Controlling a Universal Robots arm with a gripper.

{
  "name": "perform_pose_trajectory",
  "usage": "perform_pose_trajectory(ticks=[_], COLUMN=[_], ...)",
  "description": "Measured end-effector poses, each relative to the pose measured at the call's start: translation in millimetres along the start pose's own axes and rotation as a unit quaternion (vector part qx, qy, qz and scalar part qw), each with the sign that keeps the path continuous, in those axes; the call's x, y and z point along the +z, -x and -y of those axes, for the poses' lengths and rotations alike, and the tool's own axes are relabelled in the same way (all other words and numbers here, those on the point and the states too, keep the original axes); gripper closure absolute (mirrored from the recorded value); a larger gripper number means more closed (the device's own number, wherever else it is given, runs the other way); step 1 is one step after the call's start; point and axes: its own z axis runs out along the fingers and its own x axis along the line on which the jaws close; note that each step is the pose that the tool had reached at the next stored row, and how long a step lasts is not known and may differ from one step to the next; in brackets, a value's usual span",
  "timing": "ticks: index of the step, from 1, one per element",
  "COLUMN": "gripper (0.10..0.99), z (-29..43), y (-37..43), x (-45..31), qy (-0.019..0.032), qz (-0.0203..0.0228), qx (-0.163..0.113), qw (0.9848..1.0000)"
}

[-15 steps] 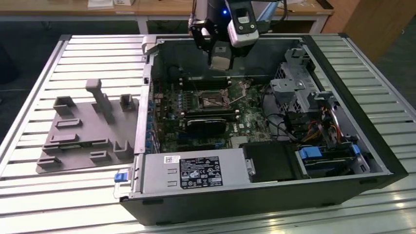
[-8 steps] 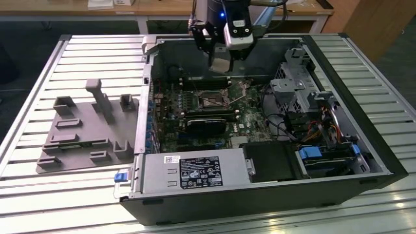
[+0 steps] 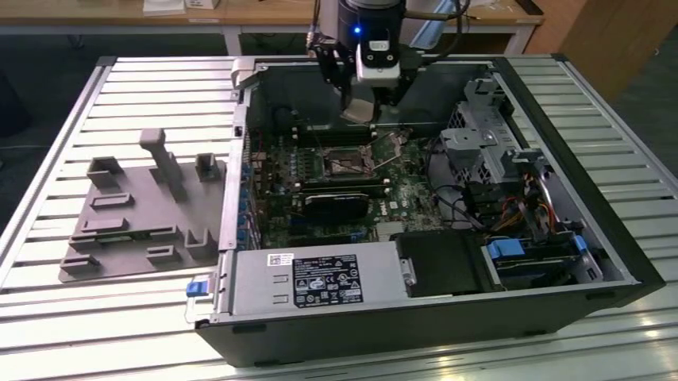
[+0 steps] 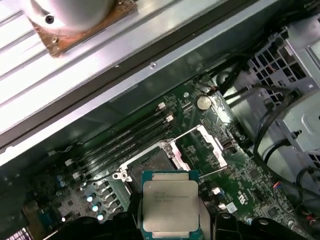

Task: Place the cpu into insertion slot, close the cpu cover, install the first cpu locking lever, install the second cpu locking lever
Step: 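Place the cpu into insertion slot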

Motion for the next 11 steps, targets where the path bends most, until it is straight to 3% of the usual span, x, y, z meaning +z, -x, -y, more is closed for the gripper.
perform_pose_trajectory(ticks=[6, 11], gripper=[0.549, 0.549], z=[0.5, 0.8], y=[0.0, 0.1], x=[5.6, 8.1], qy=[0.0004, 0.0007], qz=[0.0048, 0.0089], qx=[0.054, 0.1], qw=[0.9985, 0.995])
